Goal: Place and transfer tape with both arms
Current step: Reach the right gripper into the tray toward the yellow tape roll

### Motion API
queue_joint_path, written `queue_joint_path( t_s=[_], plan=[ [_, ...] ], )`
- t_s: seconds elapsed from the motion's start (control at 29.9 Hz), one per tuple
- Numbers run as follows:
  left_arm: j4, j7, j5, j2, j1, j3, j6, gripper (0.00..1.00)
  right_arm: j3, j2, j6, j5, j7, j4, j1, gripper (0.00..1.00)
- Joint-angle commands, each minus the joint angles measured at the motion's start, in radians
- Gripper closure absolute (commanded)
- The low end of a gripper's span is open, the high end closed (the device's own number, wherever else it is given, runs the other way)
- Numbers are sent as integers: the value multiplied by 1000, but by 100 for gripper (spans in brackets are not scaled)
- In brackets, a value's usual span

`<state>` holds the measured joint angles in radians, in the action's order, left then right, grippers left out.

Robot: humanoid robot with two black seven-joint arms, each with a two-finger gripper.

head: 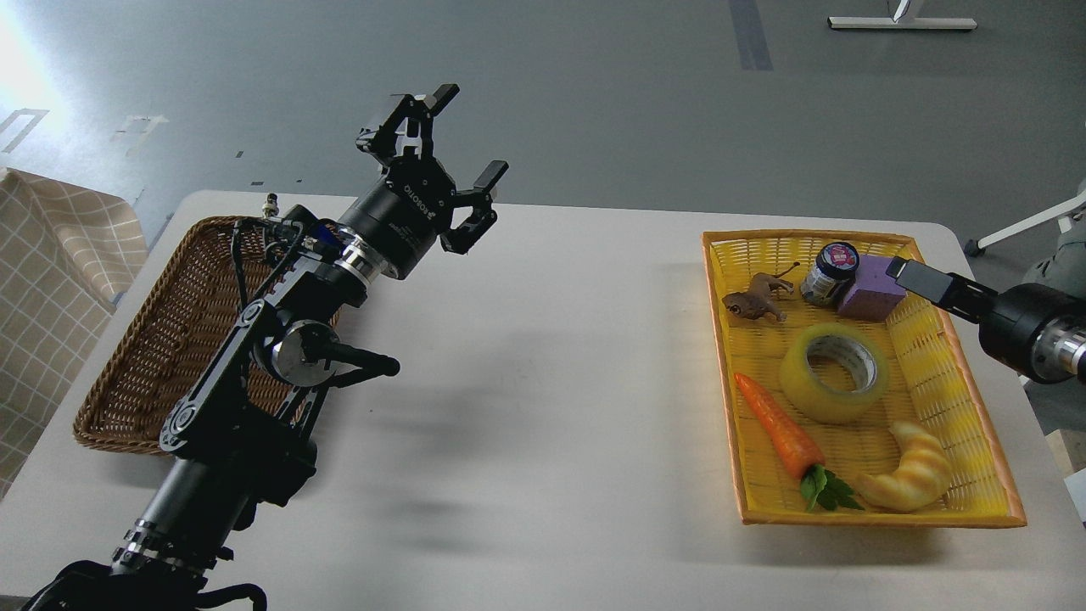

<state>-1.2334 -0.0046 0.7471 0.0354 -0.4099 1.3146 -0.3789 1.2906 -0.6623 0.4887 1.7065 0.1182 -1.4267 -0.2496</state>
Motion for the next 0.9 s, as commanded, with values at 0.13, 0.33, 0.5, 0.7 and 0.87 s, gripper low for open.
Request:
queue_joint_path(
  t_s=[0.13,0.33,0.5,0.7,0.87],
  plan=[
    [0,2,0,-3,6,0,0,2,-36,-16,0,42,-17,3,-7,3],
    [0,2,0,-5,6,0,0,2,-65,-17,0,96,-17,3,0,3],
    [0,2,0,-8,6,0,2,2,-106,-8,0,151,-17,8,-7,3],
    [0,2,1,-9,16,0,2,2,-145,6,0,189,-17,66,-10,2],
    [0,2,0,-8,17,0,2,2,-151,50,0,193,-18,127,-17,3]
  ],
)
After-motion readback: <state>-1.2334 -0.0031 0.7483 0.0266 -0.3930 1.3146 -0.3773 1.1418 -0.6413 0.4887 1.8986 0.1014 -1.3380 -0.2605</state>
